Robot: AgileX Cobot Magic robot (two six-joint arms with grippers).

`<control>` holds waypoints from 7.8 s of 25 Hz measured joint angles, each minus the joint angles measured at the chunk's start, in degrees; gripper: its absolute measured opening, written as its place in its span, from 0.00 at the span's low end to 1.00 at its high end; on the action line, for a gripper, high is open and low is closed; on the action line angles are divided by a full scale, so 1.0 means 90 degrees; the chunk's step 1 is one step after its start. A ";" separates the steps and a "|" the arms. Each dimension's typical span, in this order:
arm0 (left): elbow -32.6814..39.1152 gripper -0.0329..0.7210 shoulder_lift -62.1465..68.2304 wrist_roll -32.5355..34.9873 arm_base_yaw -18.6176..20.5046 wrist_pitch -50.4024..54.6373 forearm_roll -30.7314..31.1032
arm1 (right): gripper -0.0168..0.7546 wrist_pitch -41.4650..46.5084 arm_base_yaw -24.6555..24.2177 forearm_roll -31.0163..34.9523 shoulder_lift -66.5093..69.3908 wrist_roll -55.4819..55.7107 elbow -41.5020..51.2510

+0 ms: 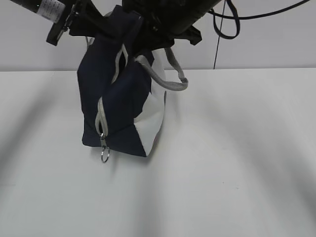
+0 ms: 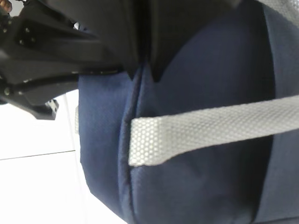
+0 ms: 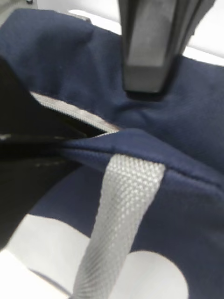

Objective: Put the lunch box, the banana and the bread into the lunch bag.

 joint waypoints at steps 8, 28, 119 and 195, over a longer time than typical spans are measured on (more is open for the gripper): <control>0.0000 0.04 0.0010 0.0000 -0.0434 -0.0821 -0.0119 | 0.01 0.0617 -0.0609 -0.0852 0.0000 0.0479 -0.0515; 0.0000 0.04 0.0767 0.0021 -0.0757 -0.1827 -0.0389 | 0.01 0.0206 -0.0713 -0.1572 0.0530 0.0452 -0.0543; 0.1544 0.51 -0.1392 -0.0289 -0.1349 0.0181 0.2923 | 0.55 -0.9123 0.0932 -0.3782 -0.2749 0.0268 0.7833; 0.1551 0.47 -0.1300 -0.0289 -0.1349 0.0129 0.3714 | 0.31 -1.0863 0.0932 -0.4889 0.0728 0.1314 0.6758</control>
